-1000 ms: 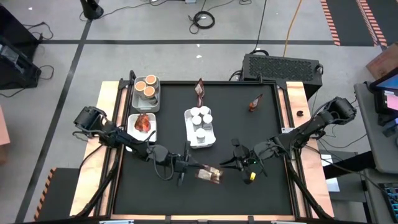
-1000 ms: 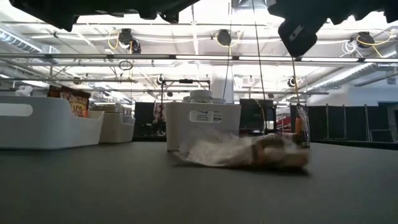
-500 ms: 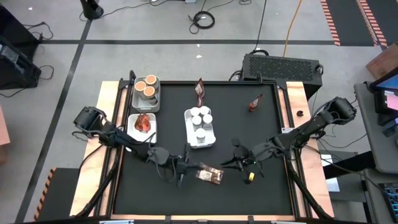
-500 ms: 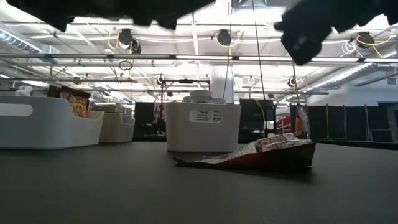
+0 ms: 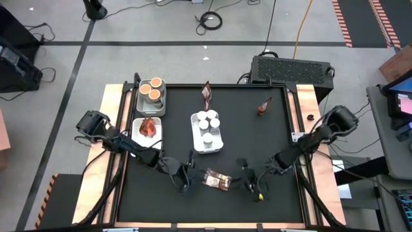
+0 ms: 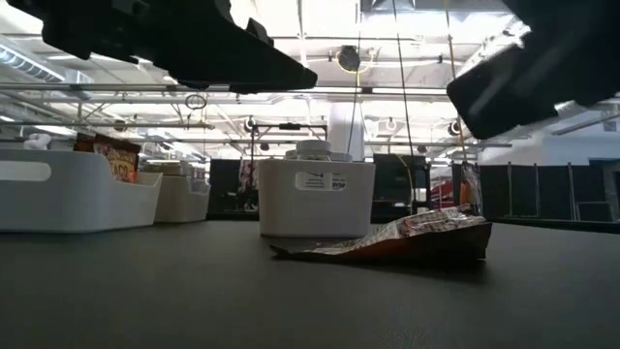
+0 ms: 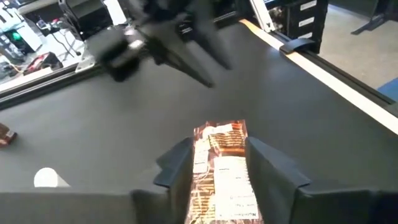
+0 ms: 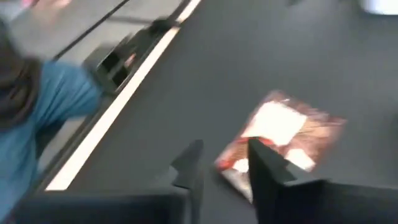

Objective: Sort spices by type
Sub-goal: Put the orange seasoning pack into the left white bin

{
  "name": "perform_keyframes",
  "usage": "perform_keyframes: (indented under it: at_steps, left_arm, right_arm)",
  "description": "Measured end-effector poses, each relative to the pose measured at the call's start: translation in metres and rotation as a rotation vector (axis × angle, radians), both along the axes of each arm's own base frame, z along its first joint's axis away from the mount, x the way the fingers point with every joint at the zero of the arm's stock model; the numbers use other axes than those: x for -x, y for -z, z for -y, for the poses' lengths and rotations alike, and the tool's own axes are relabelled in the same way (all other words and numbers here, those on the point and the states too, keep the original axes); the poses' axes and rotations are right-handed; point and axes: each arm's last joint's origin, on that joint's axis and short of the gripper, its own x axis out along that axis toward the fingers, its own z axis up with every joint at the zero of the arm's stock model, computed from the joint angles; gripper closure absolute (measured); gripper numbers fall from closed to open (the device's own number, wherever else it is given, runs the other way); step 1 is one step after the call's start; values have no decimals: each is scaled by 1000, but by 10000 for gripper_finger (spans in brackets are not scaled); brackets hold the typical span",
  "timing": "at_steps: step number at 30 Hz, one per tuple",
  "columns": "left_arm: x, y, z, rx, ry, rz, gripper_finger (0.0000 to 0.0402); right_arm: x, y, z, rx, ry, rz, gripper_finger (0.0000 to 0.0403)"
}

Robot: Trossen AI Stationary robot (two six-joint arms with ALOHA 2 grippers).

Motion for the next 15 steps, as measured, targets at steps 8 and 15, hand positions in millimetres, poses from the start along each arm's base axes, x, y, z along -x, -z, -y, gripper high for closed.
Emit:
perform_keyframes:
  at_steps: [8, 15]
  left_arm:
    - [0, 0, 0, -24, 8, 4, 174]
    - [0, 0, 0, -26, 8, 5, 140]
  right_arm:
    - [-25, 9, -25, 135, -127, 6, 171]
    - [-45, 12, -32, 330, -34, -37, 108]
